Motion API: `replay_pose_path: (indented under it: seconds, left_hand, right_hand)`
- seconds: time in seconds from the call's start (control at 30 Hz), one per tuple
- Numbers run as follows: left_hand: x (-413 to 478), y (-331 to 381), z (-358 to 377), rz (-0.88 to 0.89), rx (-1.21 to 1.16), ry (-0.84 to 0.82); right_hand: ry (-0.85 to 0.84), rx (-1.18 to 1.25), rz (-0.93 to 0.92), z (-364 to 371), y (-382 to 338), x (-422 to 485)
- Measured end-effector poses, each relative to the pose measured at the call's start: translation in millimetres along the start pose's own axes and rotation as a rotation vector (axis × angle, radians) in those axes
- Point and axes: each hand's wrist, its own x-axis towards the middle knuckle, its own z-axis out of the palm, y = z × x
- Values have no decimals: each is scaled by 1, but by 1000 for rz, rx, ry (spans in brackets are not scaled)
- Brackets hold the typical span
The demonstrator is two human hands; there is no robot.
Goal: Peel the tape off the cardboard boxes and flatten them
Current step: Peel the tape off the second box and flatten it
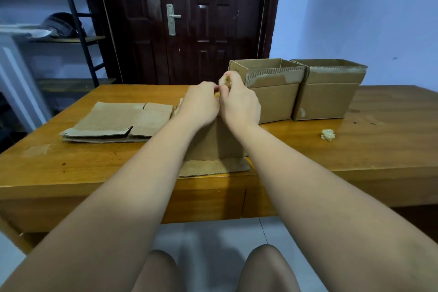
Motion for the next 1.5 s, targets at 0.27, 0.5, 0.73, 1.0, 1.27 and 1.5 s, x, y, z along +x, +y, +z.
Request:
replay_pose_path:
  seconds: [0.27,0.5,0.73,1.0,1.27,1.5]
  left_hand:
    - [7,2,30,58,297,76]
    - [11,-2,36,62,306,83]
    - [14,-8,39,71,319,116]
    - [14,-9,41,80,313,131]
    - [13,-10,39,96,303,128]
    - [13,-10,40,82,285,128]
  right_hand:
    - [285,659,398,-8,11,12]
    - [502,954,900,-13,52,3]
    - [570,812,957,-22,101,-5]
    - [535,540,824,-33,127,-8]
    - [221,325,635,-26,123,-3]
    - [244,442,759,-29,122,13]
